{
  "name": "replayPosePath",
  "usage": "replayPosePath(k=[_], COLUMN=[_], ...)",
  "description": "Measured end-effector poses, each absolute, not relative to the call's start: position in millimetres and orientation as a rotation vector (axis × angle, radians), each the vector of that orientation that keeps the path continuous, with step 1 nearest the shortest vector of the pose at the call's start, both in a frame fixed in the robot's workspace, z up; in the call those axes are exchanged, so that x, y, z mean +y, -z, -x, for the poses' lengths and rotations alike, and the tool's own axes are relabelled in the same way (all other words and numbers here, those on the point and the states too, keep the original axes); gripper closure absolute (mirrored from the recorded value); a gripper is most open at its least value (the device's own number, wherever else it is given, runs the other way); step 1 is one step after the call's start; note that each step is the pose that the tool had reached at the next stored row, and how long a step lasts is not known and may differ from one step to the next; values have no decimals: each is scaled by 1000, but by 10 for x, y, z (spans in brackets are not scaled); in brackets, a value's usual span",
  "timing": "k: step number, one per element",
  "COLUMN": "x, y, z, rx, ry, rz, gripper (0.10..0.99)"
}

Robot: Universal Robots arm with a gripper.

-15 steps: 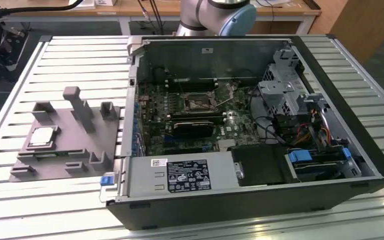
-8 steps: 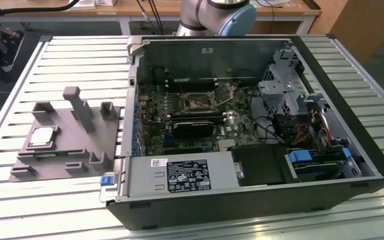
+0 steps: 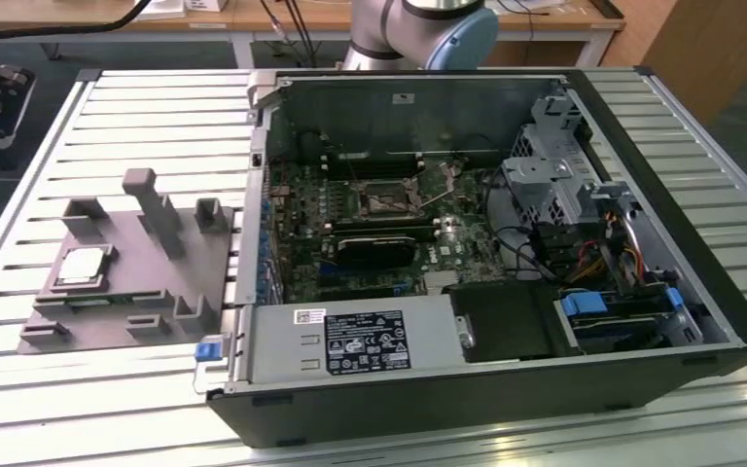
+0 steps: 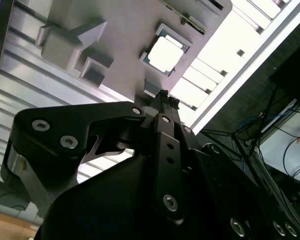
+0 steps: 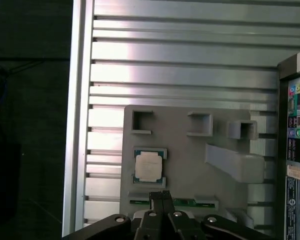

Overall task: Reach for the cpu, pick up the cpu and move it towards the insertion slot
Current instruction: 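Reach for the cpu, then pick up the cpu and move it towards the insertion slot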

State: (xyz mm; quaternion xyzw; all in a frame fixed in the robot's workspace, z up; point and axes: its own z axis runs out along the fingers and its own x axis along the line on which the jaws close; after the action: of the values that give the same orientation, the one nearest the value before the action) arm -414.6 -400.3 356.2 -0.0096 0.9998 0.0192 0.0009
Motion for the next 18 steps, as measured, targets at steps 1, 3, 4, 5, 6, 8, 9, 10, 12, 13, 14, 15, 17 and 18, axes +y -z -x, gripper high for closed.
replayPosePath(k=[1, 3, 4, 5, 6, 8, 9, 10, 12, 13, 14, 15, 17, 18], x=[-4016, -4035, -4040, -4044, -4046, -4051, -4054, -4056, -4060, -4062, -4065, -4071, -4090, -4100], y=[-3548, -3524, -3513, -3504, -3490, -3455, -3436, -3417, -3381, -3363, -3345, -3327, -3289, -3271], z=[4148, 4148, 4149, 4149, 4149, 4149, 4149, 4149, 4149, 4149, 4148, 4148, 4149, 4149], rx=[3139, 3139, 3139, 3139, 3139, 3139, 3139, 3139, 3139, 3139, 3140, 3140, 3140, 3140], ry=[-60, -60, -60, -60, -60, -61, -61, -62, -62, -62, -62, -62, -63, -63], rz=[30, 30, 30, 30, 30, 30, 30, 30, 30, 30, 30, 30, 30, 30], gripper=[980, 980, 980, 980, 980, 922, 922, 855, 796, 737, 678, 678, 620, 561])
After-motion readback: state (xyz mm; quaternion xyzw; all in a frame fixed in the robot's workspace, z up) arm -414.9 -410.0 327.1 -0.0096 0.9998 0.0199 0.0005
